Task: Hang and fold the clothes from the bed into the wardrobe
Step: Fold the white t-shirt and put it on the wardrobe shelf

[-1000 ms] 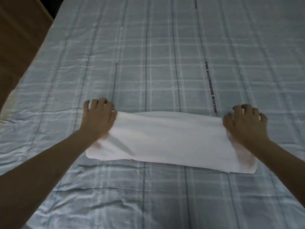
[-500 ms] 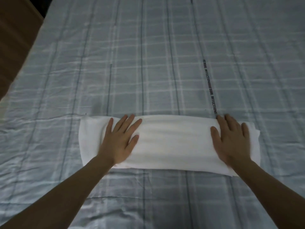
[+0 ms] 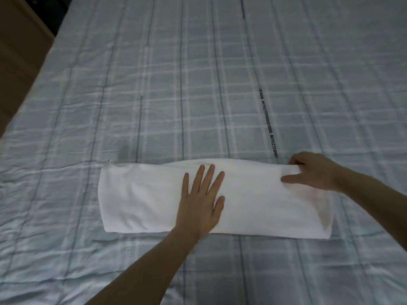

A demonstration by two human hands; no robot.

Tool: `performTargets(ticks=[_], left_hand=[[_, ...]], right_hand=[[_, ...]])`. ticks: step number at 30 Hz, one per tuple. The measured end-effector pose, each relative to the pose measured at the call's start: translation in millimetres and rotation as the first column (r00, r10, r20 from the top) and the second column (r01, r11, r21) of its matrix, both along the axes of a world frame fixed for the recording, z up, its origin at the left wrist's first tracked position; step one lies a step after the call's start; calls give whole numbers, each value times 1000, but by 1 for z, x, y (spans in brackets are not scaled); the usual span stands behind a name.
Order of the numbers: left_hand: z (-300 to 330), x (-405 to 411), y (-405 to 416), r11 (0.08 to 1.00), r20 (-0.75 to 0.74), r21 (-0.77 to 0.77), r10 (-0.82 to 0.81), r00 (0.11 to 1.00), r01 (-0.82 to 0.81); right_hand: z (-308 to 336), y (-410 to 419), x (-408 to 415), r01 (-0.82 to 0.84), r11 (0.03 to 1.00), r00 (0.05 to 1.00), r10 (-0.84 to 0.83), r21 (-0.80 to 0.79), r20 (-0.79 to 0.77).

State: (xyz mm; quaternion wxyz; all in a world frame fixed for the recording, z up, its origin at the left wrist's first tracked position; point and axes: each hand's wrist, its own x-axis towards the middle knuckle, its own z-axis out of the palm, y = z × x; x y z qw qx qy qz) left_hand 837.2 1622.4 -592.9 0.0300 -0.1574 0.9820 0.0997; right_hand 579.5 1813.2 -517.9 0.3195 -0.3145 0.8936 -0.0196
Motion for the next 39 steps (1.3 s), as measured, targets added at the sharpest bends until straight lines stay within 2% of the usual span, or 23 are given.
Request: performTargets(ticks=[4, 6, 11, 17, 21, 24, 32, 35, 39], left_hand=[[-1, -2, -1, 1000, -13, -5, -28, 1000, 28], [-1, -1, -1, 1000, -12, 4, -19, 1000, 19], [0, -1, -3, 1000, -12, 11, -7, 1000, 7], [5, -1, -2, 1000, -64, 20, 17, 998, -16], [10, -3, -10, 997, -62, 22, 75, 995, -74], [4, 2, -14, 994, 7, -7, 113, 994, -113], [3, 0, -12, 992, 25, -18, 123, 992, -123], [2, -1, -11, 993, 32, -28, 118, 992, -118], [-1, -2, -12, 993, 22, -34, 113, 993, -113]], right_hand=[[14, -6, -9, -17, 982, 994, -3, 187, 111], [17, -7, -10, -19, 975, 991, -11, 222, 135], [17, -7, -2, -43, 979, 998, 35, 199, 43], [-6, 3, 7, -27, 997, 998, 31, 75, -56], [-14, 6, 7, -11, 999, 1000, 12, 45, -21], [-15, 5, 6, -2, 999, 1000, 2, 52, -3], [-11, 1, 6, 20, 996, 1000, -20, 82, -6], [-2, -2, 4, 1, 991, 1000, -3, 135, 21], [26, -9, -6, -5, 968, 991, -29, 252, 134]])
